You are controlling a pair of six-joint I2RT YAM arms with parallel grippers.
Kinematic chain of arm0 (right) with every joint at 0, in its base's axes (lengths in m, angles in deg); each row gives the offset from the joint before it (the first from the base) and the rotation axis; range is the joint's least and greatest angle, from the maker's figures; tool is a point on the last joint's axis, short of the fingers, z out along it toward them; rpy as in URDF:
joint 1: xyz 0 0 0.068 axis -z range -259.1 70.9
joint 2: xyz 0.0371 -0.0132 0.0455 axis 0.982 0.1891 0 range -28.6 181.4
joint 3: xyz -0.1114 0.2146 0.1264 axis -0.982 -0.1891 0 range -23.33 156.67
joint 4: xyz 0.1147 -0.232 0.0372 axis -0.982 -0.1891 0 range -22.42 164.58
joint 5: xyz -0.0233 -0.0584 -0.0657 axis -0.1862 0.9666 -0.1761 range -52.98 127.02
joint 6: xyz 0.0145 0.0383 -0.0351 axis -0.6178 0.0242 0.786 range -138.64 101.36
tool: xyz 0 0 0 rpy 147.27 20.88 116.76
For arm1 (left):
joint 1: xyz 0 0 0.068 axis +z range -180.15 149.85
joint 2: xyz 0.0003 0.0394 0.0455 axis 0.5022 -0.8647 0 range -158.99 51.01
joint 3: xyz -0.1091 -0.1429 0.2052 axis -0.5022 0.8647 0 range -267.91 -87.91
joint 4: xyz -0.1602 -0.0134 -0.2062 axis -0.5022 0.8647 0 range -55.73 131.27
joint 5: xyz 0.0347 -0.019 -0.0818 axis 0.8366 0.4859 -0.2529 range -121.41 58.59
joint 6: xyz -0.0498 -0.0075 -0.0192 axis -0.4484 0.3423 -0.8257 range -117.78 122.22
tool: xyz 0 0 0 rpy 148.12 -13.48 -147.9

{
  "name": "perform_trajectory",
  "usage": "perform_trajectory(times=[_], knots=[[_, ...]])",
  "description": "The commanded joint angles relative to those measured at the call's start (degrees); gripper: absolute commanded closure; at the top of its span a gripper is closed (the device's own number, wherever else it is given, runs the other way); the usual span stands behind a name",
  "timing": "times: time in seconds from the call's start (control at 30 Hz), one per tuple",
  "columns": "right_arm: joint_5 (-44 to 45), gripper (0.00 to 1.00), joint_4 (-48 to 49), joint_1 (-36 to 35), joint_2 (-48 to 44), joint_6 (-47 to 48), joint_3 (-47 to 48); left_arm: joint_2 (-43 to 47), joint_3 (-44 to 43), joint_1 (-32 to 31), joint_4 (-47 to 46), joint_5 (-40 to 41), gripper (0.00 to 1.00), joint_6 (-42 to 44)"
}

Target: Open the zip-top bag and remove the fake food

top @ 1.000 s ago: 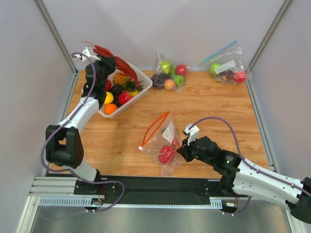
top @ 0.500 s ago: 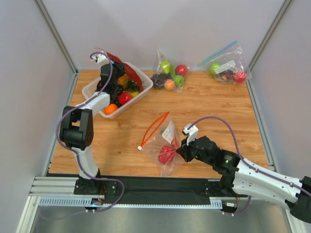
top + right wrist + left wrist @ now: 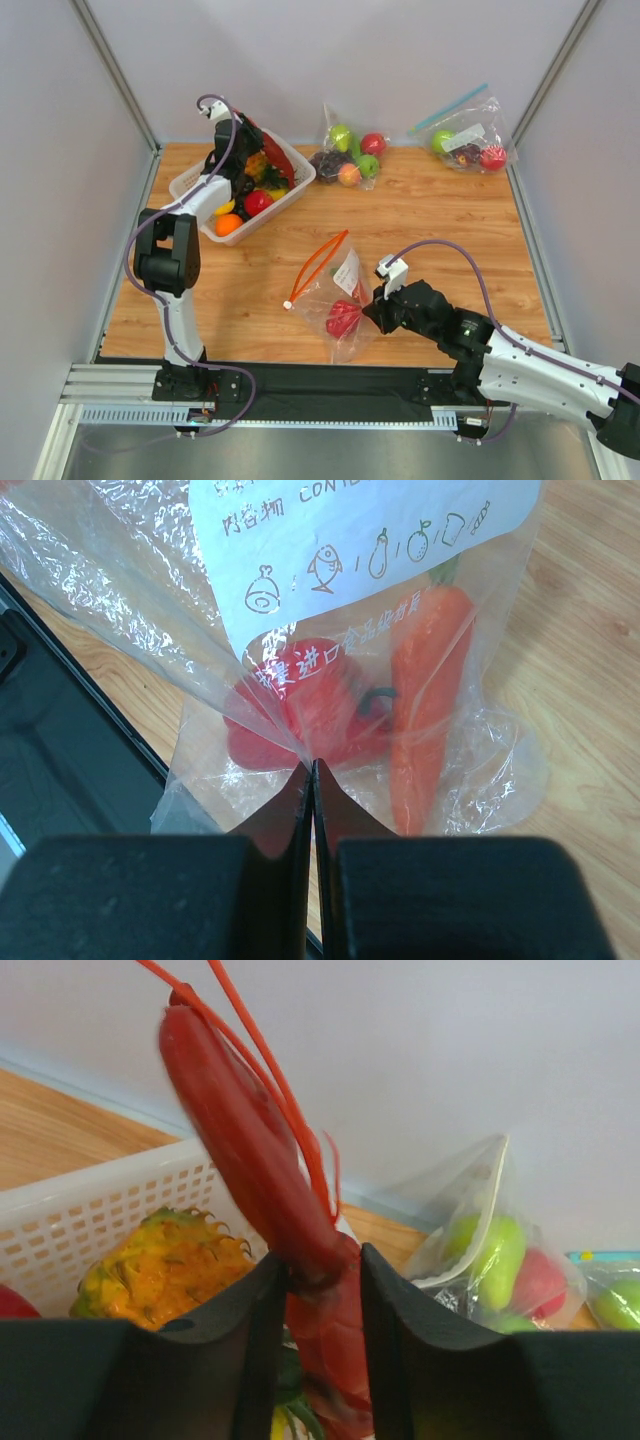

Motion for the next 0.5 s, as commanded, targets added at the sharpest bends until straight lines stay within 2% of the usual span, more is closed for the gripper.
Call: perform_trajectory(times=[0.0, 0.1, 0.17, 0.2, 0.23, 0.37, 0.4, 0.47], knots=[[0.0, 1.00, 1.6, 0.3, -0.4, 0.7, 0.4, 0.9, -2.0, -0.4, 4.4, -2.1, 0.57, 0.4], [0.4, 1.00, 1.4, 0.3, -0.8, 1.1, 0.5, 2.1, -0.6, -0.3, 5.0, -2.8, 0.42, 0.7], [0.9, 1.00, 1.0, 0.3, -1.1, 1.3, 0.7, 3.2, 0.0, -0.4, 4.9, -2.9, 0.38, 1.0], [1.0, 1.00, 0.7, 0.3, -1.1, 1.4, 0.8, 3.6, 0.3, -0.3, 5.1, -2.9, 0.19, 1.2], [1.1, 1.00, 0.6, 0.3, -1.3, 1.6, 1.0, 3.9, 0.7, -0.3, 5.2, -2.9, 0.15, 1.6], [1.7, 1.00, 0.1, 0.3, -2.2, 1.8, 1.2, 6.7, 2.3, -0.1, 6.0, -3.6, 0.13, 1.6], [1.7, 1.00, -0.2, 0.3, -2.2, 1.9, 1.3, 7.4, 3.1, -0.1, 6.3, -3.5, 0.05, 1.8], [2.0, 1.00, -0.4, 0.3, -2.5, 2.2, 1.6, 9.7, 3.9, -0.1, 6.6, -3.6, 0.04, 2.5]])
